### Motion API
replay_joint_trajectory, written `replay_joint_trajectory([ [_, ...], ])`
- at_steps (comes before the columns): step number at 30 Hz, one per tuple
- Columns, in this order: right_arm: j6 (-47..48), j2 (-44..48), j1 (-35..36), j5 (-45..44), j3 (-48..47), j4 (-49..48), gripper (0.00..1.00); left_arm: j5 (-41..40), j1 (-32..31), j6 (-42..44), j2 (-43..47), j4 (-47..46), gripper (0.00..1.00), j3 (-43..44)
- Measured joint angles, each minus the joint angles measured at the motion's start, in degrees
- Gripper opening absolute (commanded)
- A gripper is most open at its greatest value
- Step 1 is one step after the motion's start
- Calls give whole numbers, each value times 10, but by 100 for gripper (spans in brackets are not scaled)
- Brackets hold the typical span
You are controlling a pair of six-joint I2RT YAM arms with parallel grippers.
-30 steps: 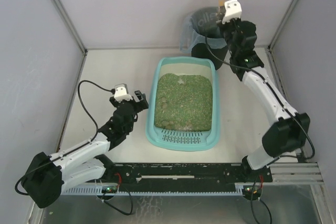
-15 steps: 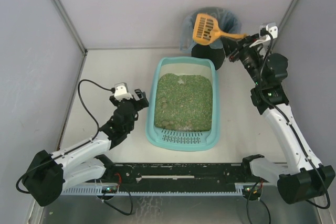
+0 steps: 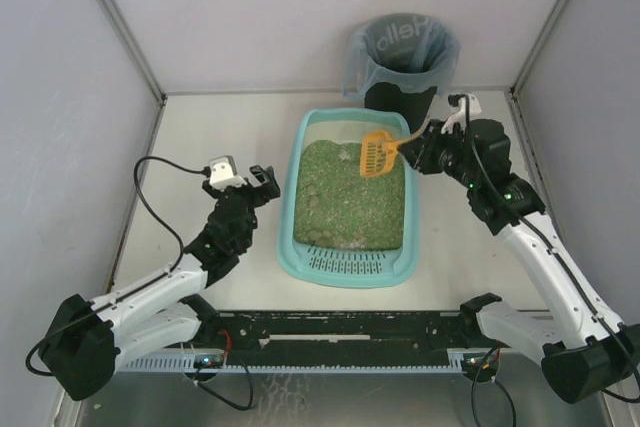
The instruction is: Clean the litter box
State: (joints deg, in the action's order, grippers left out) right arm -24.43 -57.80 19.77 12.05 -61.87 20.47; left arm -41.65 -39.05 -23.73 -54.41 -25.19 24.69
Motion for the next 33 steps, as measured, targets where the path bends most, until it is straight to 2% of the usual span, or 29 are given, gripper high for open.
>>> replay_joint_trajectory([
  [10,2,-64,73,-133,-4,105,0,0,0,4,-4,10,92,0],
  [17,12,-158,110,-207,-55,153,0,-2,0,4,-13,22,92,0],
  [21,17,-214,121,-220,-77,164,5,-2,0,3,-19,22,92,0],
  [25,19,-265,123,-209,-91,150,17,-2,0,3,-24,22,92,0],
  [28,23,-287,123,-201,-92,137,40,-1,0,3,-26,23,92,0],
  [33,33,-287,123,-205,-91,150,61,-2,0,4,-25,30,92,0],
])
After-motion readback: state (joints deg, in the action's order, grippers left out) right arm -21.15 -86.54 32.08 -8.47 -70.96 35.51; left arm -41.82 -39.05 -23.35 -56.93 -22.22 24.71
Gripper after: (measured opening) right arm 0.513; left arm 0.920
